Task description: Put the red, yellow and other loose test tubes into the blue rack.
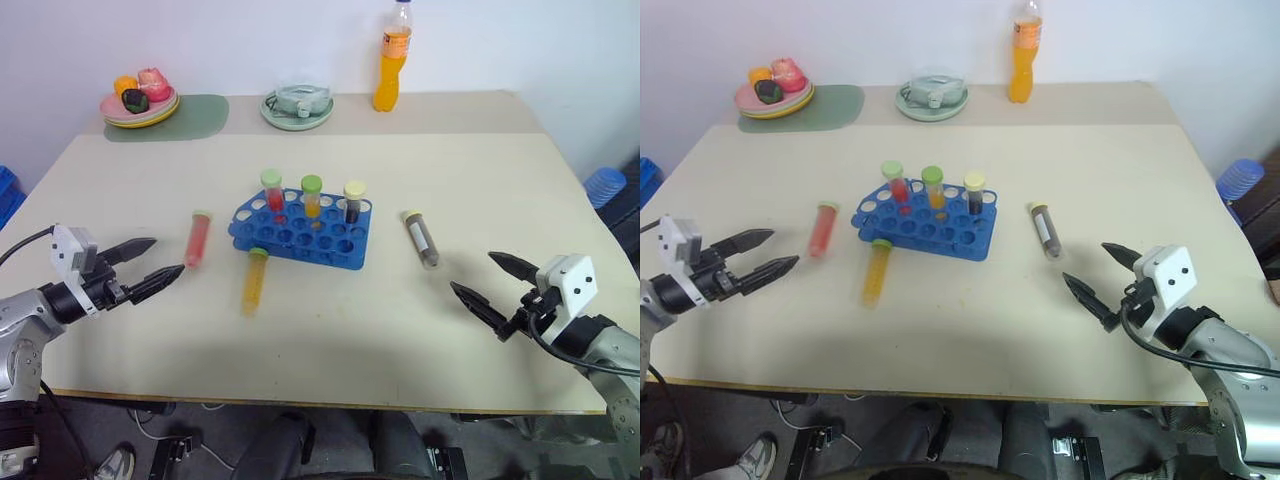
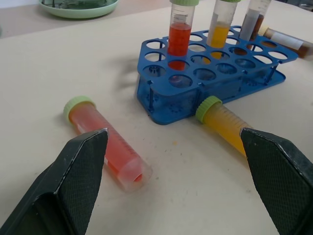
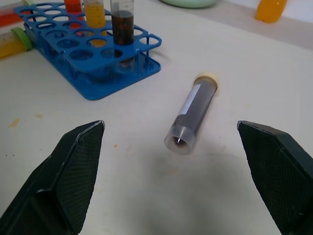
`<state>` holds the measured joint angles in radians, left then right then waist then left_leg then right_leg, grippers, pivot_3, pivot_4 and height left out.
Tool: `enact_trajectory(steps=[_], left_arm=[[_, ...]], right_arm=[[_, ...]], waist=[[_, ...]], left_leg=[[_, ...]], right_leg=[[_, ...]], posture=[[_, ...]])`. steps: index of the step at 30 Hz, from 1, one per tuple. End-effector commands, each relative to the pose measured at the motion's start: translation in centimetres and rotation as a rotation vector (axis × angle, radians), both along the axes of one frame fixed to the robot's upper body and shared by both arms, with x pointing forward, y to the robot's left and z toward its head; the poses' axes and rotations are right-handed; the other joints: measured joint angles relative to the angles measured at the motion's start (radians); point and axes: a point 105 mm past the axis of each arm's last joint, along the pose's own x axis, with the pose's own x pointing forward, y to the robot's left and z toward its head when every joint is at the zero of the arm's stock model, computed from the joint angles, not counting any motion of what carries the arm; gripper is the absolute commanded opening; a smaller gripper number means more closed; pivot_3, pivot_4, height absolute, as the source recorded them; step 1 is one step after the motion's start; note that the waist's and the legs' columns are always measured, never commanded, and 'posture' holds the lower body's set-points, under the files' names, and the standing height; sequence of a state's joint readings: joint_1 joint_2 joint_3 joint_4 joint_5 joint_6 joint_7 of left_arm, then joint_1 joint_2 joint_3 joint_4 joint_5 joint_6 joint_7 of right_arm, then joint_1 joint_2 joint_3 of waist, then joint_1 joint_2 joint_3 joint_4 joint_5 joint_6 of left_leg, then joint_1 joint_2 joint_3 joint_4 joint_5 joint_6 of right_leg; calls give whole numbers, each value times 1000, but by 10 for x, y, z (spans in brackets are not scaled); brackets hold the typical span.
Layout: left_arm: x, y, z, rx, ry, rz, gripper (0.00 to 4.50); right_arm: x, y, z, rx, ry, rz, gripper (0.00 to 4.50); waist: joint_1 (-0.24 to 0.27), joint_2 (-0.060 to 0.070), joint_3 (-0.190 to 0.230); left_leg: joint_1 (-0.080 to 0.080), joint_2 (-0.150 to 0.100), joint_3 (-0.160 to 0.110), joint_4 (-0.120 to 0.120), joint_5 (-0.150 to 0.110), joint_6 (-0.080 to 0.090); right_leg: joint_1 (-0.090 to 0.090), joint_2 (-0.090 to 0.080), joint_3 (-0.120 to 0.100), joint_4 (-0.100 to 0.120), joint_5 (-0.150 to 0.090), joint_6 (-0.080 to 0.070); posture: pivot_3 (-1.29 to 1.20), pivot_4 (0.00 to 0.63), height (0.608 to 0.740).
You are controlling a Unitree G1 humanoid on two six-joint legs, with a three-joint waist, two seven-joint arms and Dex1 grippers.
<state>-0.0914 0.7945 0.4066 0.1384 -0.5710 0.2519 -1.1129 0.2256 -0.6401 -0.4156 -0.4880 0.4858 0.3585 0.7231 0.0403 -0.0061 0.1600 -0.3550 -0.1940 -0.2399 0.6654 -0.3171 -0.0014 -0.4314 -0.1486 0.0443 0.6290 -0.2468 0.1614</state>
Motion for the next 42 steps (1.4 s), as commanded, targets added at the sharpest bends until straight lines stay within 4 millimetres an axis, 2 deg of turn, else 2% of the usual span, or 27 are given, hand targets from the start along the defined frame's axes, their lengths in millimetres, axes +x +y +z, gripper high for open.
enact_trajectory(steps=[1, 8, 28, 30, 34, 38, 42], left_arm=[[1, 4, 10, 48, -25, 1, 4404], [3, 0, 13, 10, -36, -22, 4404], [9, -8, 16, 2, -60, -53, 4404], [8, -15, 19, -2, -69, -83, 4404], [3, -45, 35, -95, -79, -215, 4404], [-6, -72, 34, -72, -55, -356, 4404], [-7, -79, 28, -51, -32, -402, 4404]], right_arm=[[-3, -9, 6, -10, -46, -11, 4500], [-3, -10, 3, -11, -57, -3, 4500], [4, 4, 24, -18, -103, 14, 4500], [6, 5, 28, -18, -113, 17, 4500], [15, 12, 36, 44, -70, 29, 4500], [35, 27, 47, 84, 107, 42, 4500], [62, 30, 49, 105, 303, -23, 4500]], waist=[[0, 0, 0], [0, 0, 0], [0, -1, 0], [-1, -1, 0], [0, -1, 1], [-4, 0, 2], [-2, -1, 3]], left_leg=[[0, 0, 0, 0, 0, 0], [0, 0, 1, 0, 1, -1], [0, 0, 1, 0, 1, -1], [0, 0, 1, -1, 1, -1], [0, 0, 2, -1, 1, -1], [0, 1, 2, -1, 1, -1], [-1, 5, 9, -2, -1, 1]], right_leg=[[0, 0, 0, 0, 0, 0], [0, 0, 0, 0, 0, 0], [0, 0, 0, -1, 0, 0], [-1, 0, 0, -1, 0, 0], [-1, 0, 0, -1, 0, 0], [-1, 0, 1, 0, 0, 0], [-4, 0, 2, -1, 1, -2]], posture=[[0, 150, 740], [0, 150, 740], [0, 150, 740], [0, 150, 740], [0, 150, 740], [0, 150, 740], [0, 150, 740]])
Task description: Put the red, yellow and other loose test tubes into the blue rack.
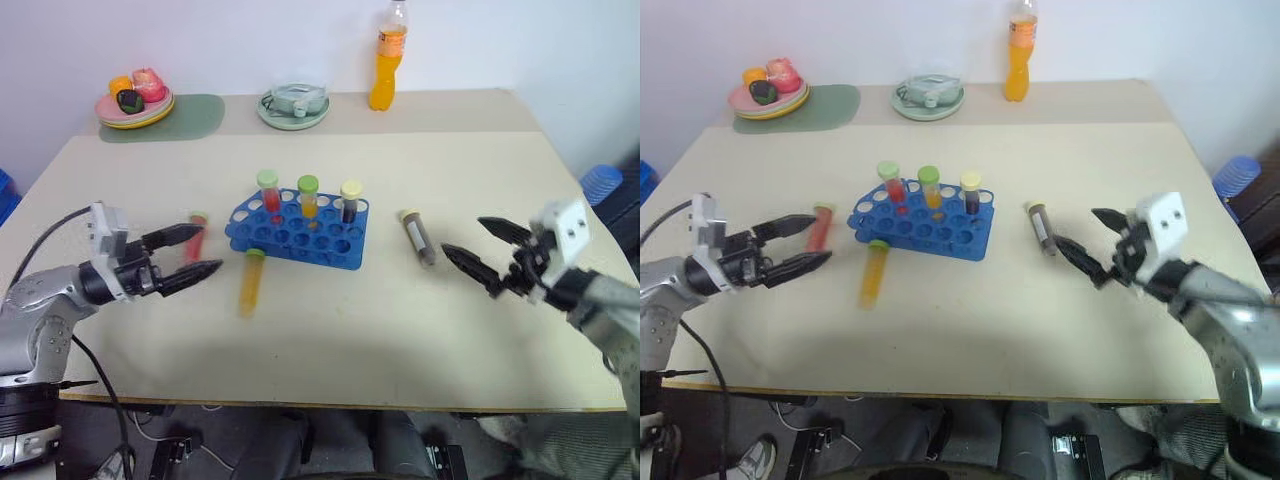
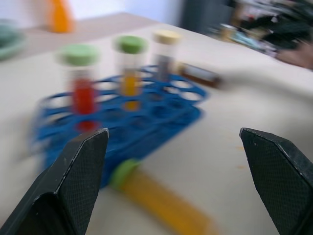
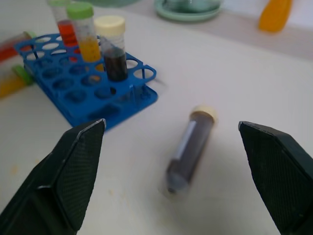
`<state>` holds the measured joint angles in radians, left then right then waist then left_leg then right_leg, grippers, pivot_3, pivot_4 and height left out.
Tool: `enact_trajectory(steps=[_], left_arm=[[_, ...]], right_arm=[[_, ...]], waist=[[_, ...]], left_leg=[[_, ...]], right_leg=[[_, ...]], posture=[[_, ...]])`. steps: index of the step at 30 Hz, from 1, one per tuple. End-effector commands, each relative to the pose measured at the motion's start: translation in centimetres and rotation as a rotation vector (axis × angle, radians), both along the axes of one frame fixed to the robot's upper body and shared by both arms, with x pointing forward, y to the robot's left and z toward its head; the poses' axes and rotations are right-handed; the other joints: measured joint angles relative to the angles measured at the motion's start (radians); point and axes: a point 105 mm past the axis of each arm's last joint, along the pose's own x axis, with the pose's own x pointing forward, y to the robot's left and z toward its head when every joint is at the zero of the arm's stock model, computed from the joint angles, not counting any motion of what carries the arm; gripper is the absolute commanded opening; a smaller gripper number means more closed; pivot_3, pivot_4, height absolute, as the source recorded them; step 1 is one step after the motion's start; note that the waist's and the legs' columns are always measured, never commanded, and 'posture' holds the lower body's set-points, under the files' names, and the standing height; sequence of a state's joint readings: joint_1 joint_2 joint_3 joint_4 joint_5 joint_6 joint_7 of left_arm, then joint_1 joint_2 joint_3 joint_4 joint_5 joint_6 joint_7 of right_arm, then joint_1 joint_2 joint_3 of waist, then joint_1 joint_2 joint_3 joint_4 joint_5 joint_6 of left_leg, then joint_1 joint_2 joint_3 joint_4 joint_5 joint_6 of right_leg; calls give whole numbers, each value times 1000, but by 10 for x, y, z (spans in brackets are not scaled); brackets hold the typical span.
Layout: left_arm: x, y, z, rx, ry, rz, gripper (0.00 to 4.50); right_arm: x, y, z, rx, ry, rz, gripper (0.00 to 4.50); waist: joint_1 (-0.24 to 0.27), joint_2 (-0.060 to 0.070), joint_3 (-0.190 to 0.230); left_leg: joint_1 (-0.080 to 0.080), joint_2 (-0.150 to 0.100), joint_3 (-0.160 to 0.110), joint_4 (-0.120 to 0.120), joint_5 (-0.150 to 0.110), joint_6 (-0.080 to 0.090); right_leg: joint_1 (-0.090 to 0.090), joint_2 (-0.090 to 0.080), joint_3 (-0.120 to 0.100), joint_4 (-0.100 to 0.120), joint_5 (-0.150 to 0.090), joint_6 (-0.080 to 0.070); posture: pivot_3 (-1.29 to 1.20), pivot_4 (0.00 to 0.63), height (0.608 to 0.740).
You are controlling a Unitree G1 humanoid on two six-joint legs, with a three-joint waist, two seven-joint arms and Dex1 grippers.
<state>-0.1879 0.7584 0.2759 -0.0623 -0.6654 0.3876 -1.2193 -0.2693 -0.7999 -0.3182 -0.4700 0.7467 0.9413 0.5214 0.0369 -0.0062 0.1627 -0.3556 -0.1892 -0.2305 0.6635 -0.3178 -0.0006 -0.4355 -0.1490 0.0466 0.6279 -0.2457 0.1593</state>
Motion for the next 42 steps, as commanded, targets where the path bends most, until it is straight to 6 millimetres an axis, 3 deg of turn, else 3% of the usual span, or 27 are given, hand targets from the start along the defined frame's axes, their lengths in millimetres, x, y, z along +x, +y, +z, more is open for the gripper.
enact_trajectory(steps=[1, 7, 11, 24, 27, 33, 38, 42], left_arm=[[0, -3, 5, 13, -17, -35, 4404], [3, -17, 4, 44, -33, -94, 4404], [2, -25, 1, 48, -36, -121, 4404], [-6, -32, -1, 30, -18, -134, 4404], [-9, -31, -2, 29, -8, -131, 4500], [-10, -29, -4, 33, -3, -105, 4500], [-8, -27, -7, 31, -6, -72, 4500], [-3, -25, -8, 6, -21, -28, 4500]], right_arm=[[16, 0, -6, 27, 180, -65, 4500], [48, 9, -11, 48, 384, -160, 4500], [74, 18, -24, 8, 469, -221, 4500], [115, 15, -55, -146, 543, -303, 4500], [117, 17, -64, -216, 551, -281, 3690], [115, 31, -70, -285, 526, -194, 925], [114, 33, -63, -357, 435, -137, 834], [99, 40, -39, -406, 240, 14, 834]], waist=[[3, -1, 1], [1, -2, 1], [-6, -2, 1], [-46, -2, 1], [-52, -2, 1], [-45, -3, 0], [-48, -3, 0], [-40, -2, 0]], left_leg=[[0, 1, 0, 0, 0, 0], [-3, 1, 5, -1, -1, 0], [-3, 2, 9, -1, -3, 3], [-6, 5, 14, 0, -3, 2], [-4, 7, 18, 0, -3, 2], [-1, 8, 18, 1, -2, 1], [-2, 9, 19, 1, -2, 1], [-3, 9, 19, 1, -3, 1]], right_leg=[[0, 1, 0, -1, 0, 0], [-2, 0, 0, -6, 3, 1], [-3, 0, -1, -11, 6, 1], [-7, 1, -3, -12, 11, 2], [-7, 1, -3, -12, 14, 1], [-4, 3, -3, -12, 16, -1], [-5, 5, -3, -13, 16, -1], [-6, 5, -3, -13, 17, -1]], posture=[[0, 150, 740], [0, 150, 740], [0, 150, 740], [0, 150, 740], [0, 150, 740], [0, 150, 740], [0, 150, 740], [0, 150, 740]])
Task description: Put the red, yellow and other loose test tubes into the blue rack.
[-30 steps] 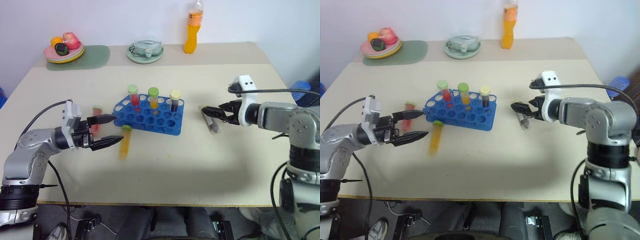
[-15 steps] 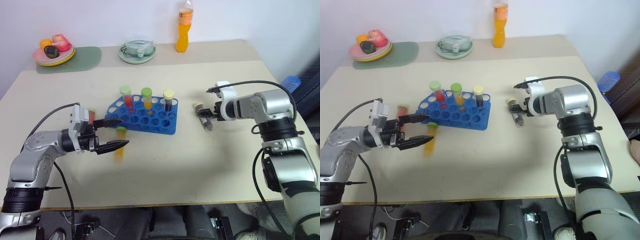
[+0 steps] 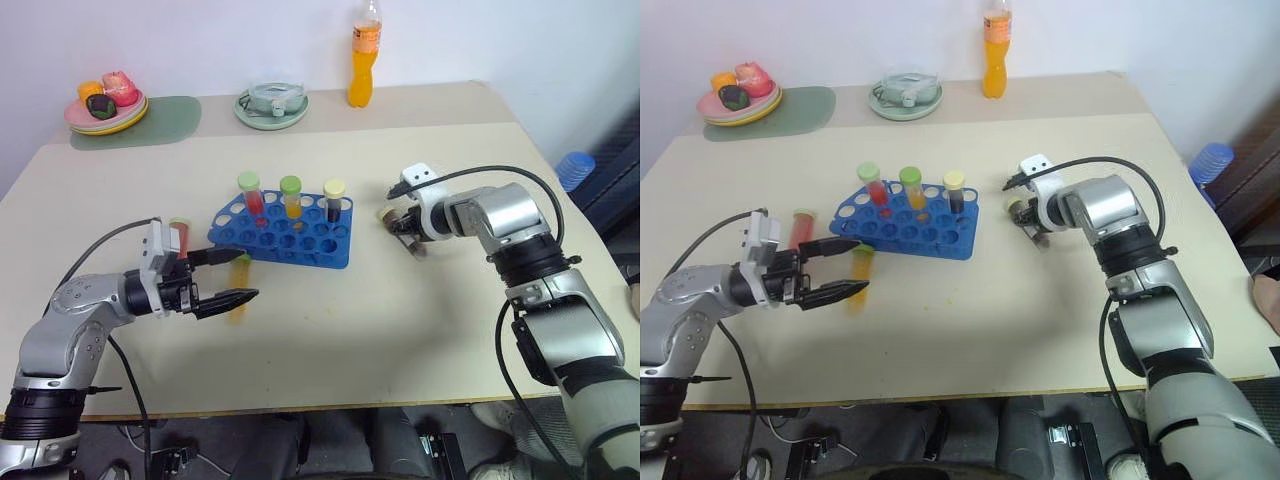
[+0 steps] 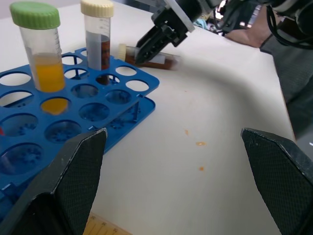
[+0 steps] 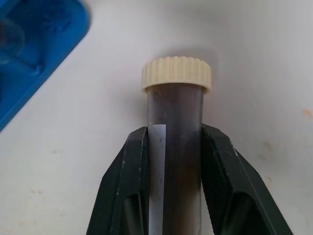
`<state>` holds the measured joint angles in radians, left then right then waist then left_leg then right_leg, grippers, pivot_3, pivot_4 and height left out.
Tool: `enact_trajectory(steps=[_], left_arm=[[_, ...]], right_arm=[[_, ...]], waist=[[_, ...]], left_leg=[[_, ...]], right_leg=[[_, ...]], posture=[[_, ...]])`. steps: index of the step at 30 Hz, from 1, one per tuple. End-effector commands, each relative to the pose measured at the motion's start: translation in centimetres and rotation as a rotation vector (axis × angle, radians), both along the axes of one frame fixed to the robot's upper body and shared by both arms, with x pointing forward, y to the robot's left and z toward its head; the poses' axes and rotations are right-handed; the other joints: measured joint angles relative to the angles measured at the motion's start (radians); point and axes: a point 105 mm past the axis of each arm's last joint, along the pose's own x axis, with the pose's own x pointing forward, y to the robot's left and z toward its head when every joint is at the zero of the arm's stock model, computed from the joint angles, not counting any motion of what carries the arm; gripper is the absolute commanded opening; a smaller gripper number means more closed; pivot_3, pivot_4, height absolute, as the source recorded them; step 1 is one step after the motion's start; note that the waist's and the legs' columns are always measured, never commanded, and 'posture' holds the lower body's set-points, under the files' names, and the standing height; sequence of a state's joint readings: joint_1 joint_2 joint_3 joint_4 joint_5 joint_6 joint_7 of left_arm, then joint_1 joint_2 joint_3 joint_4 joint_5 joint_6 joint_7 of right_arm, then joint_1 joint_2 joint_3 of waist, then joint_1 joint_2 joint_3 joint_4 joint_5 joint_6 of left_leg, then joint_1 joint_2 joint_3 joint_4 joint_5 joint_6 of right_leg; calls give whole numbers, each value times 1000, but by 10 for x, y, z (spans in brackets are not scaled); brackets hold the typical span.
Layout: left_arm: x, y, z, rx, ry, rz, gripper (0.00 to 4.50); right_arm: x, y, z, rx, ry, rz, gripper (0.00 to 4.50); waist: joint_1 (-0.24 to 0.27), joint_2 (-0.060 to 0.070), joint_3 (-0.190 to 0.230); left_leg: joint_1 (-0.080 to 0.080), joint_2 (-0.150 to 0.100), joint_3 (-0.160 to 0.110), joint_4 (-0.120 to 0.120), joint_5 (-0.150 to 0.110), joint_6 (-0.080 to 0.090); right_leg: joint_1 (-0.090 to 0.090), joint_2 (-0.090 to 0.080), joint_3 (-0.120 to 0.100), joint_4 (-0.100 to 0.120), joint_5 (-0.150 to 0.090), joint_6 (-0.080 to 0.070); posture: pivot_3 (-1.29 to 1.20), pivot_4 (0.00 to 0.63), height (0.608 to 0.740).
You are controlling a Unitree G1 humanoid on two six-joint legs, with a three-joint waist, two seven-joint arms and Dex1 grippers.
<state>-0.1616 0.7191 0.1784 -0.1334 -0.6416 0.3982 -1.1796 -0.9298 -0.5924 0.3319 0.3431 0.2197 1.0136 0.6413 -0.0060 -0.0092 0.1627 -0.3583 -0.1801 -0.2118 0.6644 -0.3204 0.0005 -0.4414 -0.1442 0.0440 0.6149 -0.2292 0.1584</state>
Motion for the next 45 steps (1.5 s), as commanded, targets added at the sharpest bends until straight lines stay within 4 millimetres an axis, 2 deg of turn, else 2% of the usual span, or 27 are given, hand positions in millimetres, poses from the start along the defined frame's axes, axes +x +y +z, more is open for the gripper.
enact_trajectory(steps=[1, 3, 6, 8, 11, 15, 19, 25, 35, 45], left_arm=[[4, 4, 10, -17, -74, 48, 4500], [4, 7, 7, -7, -74, 56, 4500], [4, 9, 5, -10, -70, 67, 4500], [5, 9, 4, -8, -69, 68, 4500], [7, 11, 4, -15, -68, 73, 4500], [11, 12, 1, -25, -68, 79, 4500], [18, 15, 0, -38, -107, 104, 4500], [18, 18, 2, -86, -126, 115, 4500], [12, 15, 3, -112, -112, 94, 4500], [8, 19, 6, -126, -109, 111, 4500]], right_arm=[[-13, -2, 30, -32, -156, 137, 834], [-31, 0, 37, -10, -206, 267, 834], [-58, -13, 35, -88, -243, 377, 834], [-75, -15, 33, -67, -221, 428, 834], [-92, 5, 46, 83, -295, 504, 834], [-108, 47, 79, 419, -478, 604, 834], [-106, 77, 86, 575, -579, 592, 834], [-102, 101, 84, 730, -724, 561, 834], [-83, 121, 68, 818, -845, 494, 834], [-68, 142, 49, 901, -856, 468, 834]], waist=[[8, 1, 0], [17, 0, 0], [20, 1, 1], [20, 0, 1], [14, 0, 1], [12, 0, 1], [18, 0, 1], [17, 0, 0], [-5, 0, 0], [-13, 1, 1]], left_leg=[[-1, 0, 0, 0, 0, 0], [-2, 0, 0, 0, 0, 0], [-2, 1, 2, 0, -1, -1], [-2, 2, 3, 0, -1, -1], [0, 5, 7, 0, -1, -1], [3, 16, 14, -1, -4, -3], [3, 17, 15, -1, -5, -4], [3, 17, 15, 0, -5, -4], [4, 17, 16, -1, -5, -5], [5, 20, 16, -1, -6, -7]], right_leg=[[-1, 0, 0, 0, 0, 0], [-2, 0, 0, 0, 0, 0], [-2, 1, 0, -1, 0, 0], [-2, 1, 0, -1, 0, 0], [-2, 2, 2, -1, 1, -1], [-2, 10, 3, -3, 5, -5], [-3, 12, 2, -3, 5, -5], [-3, 12, 2, -2, 6, -6], [-5, 12, 2, -1, 6, -6], [-5, 16, 2, -1, 6, -7]], posture=[[0, 150, 740], [0, 150, 740], [0, 150, 740], [0, 150, 740], [0, 150, 740], [0, 150, 740], [0, 150, 740], [0, 150, 740], [0, 150, 740], [0, 150, 740]])
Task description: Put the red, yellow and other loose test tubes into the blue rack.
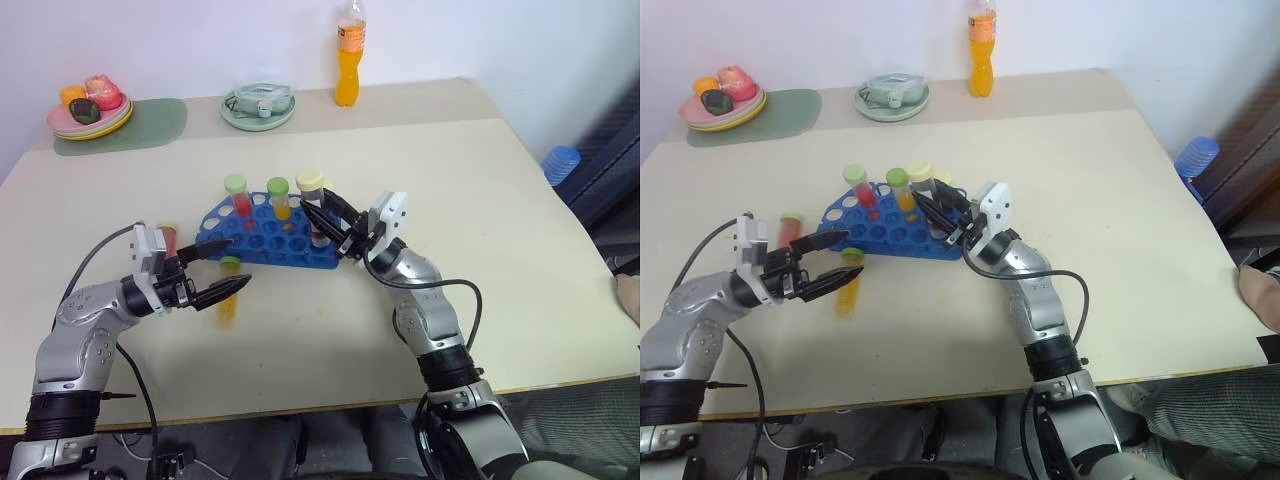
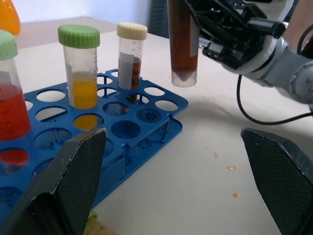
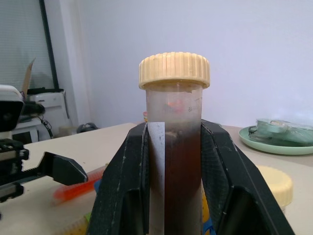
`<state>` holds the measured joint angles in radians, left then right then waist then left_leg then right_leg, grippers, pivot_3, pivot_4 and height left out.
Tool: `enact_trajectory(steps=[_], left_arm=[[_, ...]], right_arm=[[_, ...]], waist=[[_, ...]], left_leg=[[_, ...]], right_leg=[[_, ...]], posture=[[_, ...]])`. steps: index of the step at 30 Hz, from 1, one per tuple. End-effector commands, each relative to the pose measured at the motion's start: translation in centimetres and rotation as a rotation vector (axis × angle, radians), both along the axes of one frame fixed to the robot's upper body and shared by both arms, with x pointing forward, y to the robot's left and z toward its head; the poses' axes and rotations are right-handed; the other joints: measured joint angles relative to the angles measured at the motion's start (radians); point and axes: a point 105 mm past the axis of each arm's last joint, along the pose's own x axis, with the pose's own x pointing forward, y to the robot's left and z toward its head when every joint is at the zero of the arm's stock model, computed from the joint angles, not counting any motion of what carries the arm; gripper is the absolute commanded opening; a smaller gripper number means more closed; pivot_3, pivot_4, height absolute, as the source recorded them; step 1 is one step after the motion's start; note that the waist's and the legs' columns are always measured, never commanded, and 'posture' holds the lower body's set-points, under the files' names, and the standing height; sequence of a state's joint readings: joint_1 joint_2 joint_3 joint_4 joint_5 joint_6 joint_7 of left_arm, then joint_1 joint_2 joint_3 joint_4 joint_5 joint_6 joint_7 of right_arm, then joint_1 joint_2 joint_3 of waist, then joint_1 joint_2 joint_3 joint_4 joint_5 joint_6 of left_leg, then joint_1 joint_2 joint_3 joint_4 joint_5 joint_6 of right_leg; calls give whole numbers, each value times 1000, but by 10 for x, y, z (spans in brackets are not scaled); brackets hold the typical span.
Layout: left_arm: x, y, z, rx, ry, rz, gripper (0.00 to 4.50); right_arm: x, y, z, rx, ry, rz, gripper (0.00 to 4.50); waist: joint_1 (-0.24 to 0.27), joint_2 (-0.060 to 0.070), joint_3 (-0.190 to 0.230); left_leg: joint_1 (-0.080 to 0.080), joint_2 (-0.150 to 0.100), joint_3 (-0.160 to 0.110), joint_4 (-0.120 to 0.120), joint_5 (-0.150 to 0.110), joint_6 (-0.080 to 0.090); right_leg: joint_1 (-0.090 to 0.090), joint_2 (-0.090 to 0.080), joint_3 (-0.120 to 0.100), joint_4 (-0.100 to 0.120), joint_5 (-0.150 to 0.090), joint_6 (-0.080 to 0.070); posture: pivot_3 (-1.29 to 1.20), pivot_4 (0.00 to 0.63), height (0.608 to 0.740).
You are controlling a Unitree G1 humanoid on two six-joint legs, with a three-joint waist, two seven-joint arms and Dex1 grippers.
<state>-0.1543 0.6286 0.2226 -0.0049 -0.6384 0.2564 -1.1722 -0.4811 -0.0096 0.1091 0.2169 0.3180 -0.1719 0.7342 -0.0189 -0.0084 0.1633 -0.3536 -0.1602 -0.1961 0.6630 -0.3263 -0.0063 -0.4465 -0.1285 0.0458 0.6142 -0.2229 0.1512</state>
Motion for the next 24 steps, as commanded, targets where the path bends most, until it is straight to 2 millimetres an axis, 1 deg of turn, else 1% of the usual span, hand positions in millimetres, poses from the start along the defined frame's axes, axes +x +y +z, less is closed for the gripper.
enact_trajectory(steps=[1, 6, 10, 14, 19, 24], left_arm=[[-3, 5, 14, -9, -51, 12, 4500], [-5, 6, 15, -9, -49, 17, 4500], [-7, 8, 16, -7, -48, 22, 4500], [-8, 10, 18, -2, -48, 28, 4500], [-9, 11, 18, 1, -47, 32, 4500], [-9, 10, 18, 0, -47, 30, 4500]], right_arm=[[0, 9, 9, 31, -61, 12, 834], [5, 15, -5, 31, -48, 2, 834], [9, 16, -14, 28, -35, -24, 834], [15, 9, -21, 24, -28, -61, 834], [18, 0, -22, 28, -34, -85, 834], [14, -5, -25, 14, -38, -81, 834]], waist=[[-1, 0, 0], [-1, 0, 0], [-2, 0, 0], [-2, 0, 0], [-2, 1, 0], [-2, 1, -1]], left_leg=[[0, 0, 0, 0, 0, 0], [0, 0, 0, 0, 0, 0], [1, 1, 0, 0, 0, -1], [1, 1, 0, 0, 0, -1], [2, 1, 0, 0, 0, -1], [2, 1, 0, 0, 0, -1]], right_leg=[[0, 0, 0, 0, 0, 0], [0, 0, 0, 0, 1, -1], [0, 1, 0, 0, 1, -1], [0, 1, 0, 0, 1, -1], [0, 1, 0, 0, 1, -2], [0, 2, 0, 0, 1, -2]], posture=[[0, 150, 740], [0, 150, 740], [0, 150, 740], [0, 150, 740], [0, 150, 740], [0, 150, 740]])
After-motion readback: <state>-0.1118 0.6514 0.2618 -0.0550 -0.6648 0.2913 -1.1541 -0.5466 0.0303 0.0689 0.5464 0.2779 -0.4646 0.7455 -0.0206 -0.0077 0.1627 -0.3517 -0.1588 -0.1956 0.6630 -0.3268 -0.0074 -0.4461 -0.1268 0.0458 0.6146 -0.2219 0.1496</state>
